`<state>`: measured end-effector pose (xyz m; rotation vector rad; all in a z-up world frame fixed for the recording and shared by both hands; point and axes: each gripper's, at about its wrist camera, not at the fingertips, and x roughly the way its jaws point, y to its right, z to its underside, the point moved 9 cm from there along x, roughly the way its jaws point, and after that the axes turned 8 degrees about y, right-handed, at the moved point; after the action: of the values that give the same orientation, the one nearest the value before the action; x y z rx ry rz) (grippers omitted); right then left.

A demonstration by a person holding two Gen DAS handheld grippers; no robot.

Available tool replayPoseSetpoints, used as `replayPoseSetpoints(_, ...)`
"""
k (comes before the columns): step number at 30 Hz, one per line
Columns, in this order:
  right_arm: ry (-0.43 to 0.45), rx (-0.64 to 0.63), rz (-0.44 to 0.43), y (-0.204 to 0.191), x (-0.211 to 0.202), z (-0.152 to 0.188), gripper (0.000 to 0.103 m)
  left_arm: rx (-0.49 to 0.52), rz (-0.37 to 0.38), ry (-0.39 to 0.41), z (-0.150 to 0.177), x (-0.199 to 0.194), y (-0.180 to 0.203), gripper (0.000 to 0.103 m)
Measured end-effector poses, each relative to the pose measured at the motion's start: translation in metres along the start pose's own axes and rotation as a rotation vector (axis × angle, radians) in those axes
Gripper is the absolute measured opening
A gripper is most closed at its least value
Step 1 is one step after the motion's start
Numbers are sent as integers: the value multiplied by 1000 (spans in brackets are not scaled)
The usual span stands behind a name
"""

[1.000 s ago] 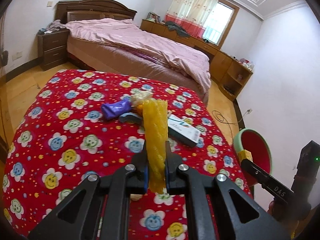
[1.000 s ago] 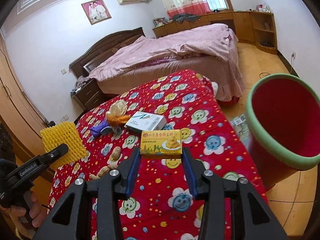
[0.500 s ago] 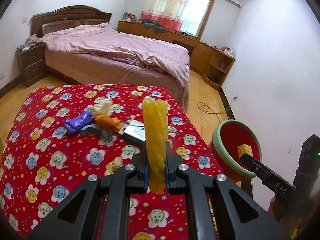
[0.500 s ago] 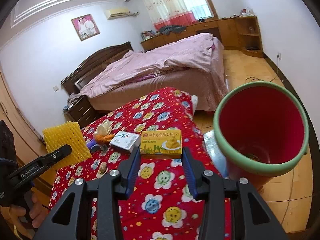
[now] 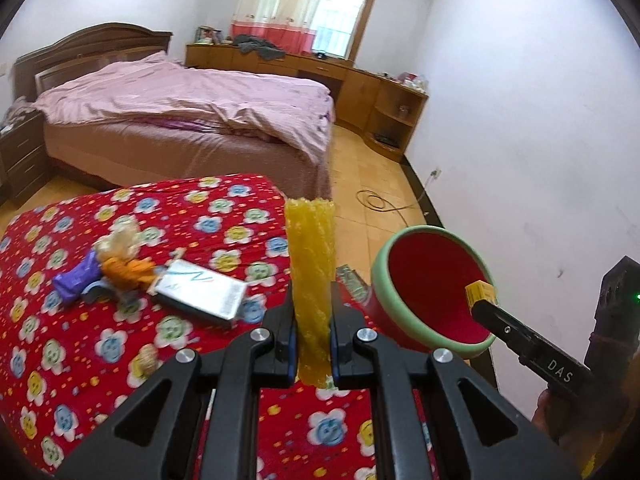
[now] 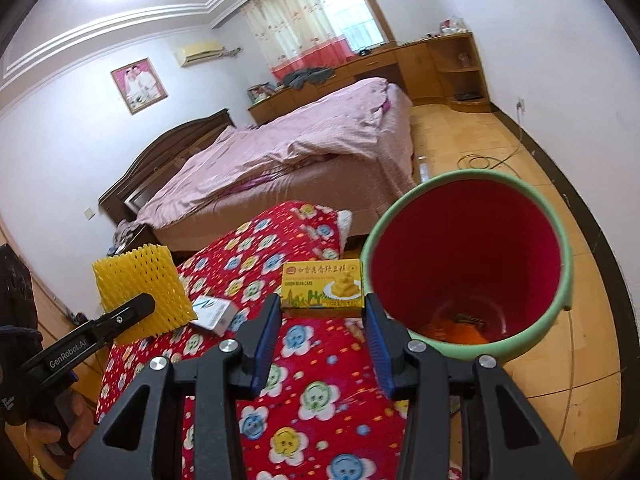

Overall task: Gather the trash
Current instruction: 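Carry the foam sheet and yellow snack box over the red bucket with both grippers, then open both grippers to drop the foam sheet and snack box into the bucket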

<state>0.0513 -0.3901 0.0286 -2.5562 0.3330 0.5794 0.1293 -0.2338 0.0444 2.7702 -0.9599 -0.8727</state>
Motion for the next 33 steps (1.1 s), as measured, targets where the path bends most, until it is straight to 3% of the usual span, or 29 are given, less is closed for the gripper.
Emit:
replayPoseSetpoints(7, 34, 46, 48, 31, -3, -15, 45, 51, 54, -3, -6, 21, 31, 11)
replayPoseSetpoints(19, 50, 131, 123, 93, 4, -27, 45, 126, 164, -77, 4, 74, 100, 11)
replayPoseSetpoints(33, 4, 182, 176, 160, 30, -35, 46, 182, 183, -199, 38, 147, 144, 12)
